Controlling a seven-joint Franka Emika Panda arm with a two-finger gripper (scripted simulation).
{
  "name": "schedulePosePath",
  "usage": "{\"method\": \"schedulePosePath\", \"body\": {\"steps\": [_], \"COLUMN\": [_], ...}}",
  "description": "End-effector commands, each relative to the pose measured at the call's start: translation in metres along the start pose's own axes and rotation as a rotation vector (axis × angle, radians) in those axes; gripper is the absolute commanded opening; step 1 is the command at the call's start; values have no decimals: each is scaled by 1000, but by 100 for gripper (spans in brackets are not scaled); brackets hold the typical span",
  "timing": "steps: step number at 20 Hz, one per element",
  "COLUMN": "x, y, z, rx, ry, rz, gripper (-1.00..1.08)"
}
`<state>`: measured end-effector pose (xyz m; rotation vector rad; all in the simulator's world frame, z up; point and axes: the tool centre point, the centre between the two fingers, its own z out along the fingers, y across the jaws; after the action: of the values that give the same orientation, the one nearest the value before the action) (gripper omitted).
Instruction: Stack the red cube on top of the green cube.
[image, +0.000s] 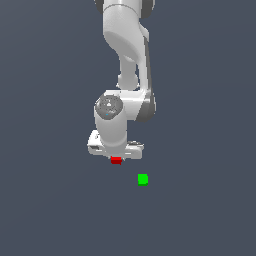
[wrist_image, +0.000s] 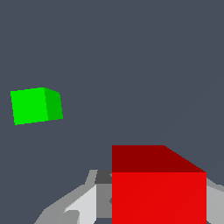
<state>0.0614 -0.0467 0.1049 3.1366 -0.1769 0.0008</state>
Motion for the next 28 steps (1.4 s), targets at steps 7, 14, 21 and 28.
{"method": "schedulePosePath", "body": {"steps": [7, 14, 21, 28], "x": [26, 43, 51, 53], "y": [-61, -99, -115, -117], "z": [22, 37, 43, 44], "rx": [1, 0, 0, 0], "ry": [0, -1, -1, -1], "rz": [0, -1, -1, -1], "gripper": [-100, -100, -100, 100]}}
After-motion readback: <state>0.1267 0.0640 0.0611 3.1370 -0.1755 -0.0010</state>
